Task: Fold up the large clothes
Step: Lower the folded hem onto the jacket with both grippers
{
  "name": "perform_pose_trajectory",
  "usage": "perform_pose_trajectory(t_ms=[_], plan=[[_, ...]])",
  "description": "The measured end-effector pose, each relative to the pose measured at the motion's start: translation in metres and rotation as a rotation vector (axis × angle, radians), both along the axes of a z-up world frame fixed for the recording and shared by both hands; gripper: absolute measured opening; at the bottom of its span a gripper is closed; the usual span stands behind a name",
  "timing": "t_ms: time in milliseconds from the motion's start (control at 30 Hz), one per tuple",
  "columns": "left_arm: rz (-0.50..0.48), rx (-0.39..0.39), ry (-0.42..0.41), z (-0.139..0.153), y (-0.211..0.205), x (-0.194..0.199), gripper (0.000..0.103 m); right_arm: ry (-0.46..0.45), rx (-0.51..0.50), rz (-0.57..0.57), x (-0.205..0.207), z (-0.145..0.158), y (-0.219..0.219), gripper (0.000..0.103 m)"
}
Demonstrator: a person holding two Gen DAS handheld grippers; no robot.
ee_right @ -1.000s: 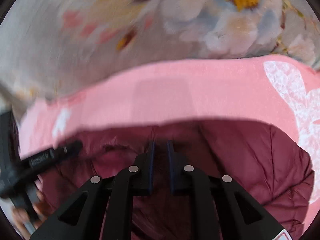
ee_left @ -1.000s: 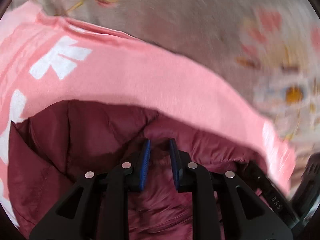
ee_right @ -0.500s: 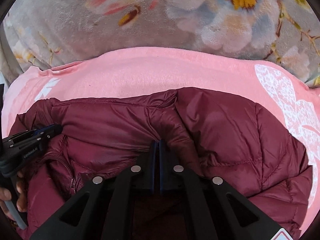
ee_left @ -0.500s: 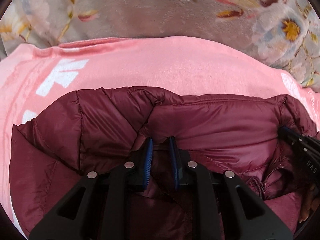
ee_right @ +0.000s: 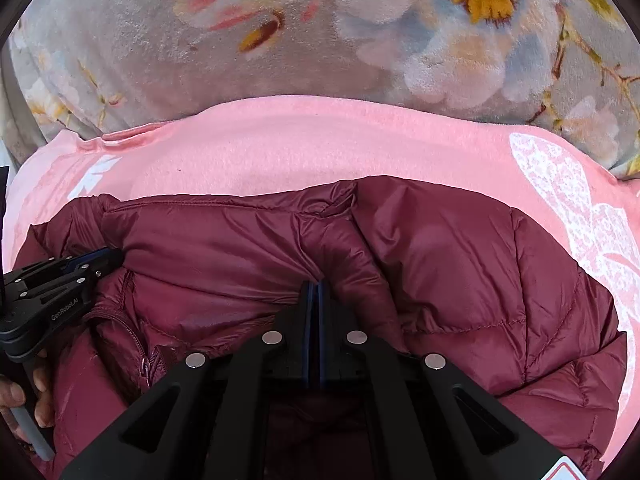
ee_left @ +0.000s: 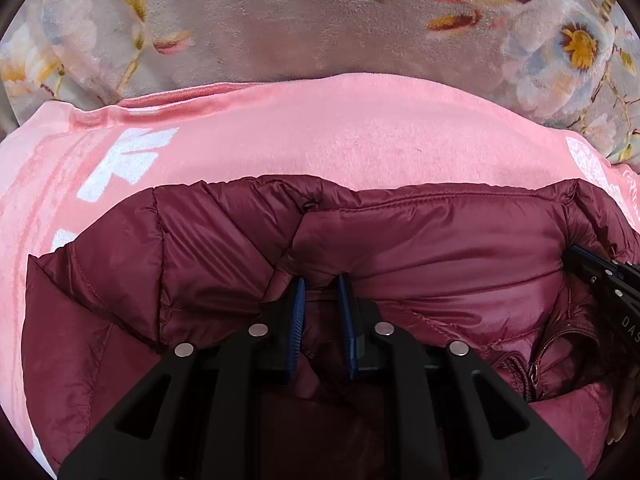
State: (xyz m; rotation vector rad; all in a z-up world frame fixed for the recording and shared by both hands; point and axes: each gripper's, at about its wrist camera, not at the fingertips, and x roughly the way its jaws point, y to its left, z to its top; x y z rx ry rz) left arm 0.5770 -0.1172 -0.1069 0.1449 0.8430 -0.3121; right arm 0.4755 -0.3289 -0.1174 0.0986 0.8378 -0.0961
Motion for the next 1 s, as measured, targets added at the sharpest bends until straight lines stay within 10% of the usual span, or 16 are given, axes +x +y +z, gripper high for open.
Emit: perform_pose_trajectory(t_ms=[1000], plan=[[-0.007,0.084,-0.041,-0.0006,-0.0057,-0.0029,0.017,0.006,-0.019,0.002,0.0001,0.0003,0.0019,0.000]])
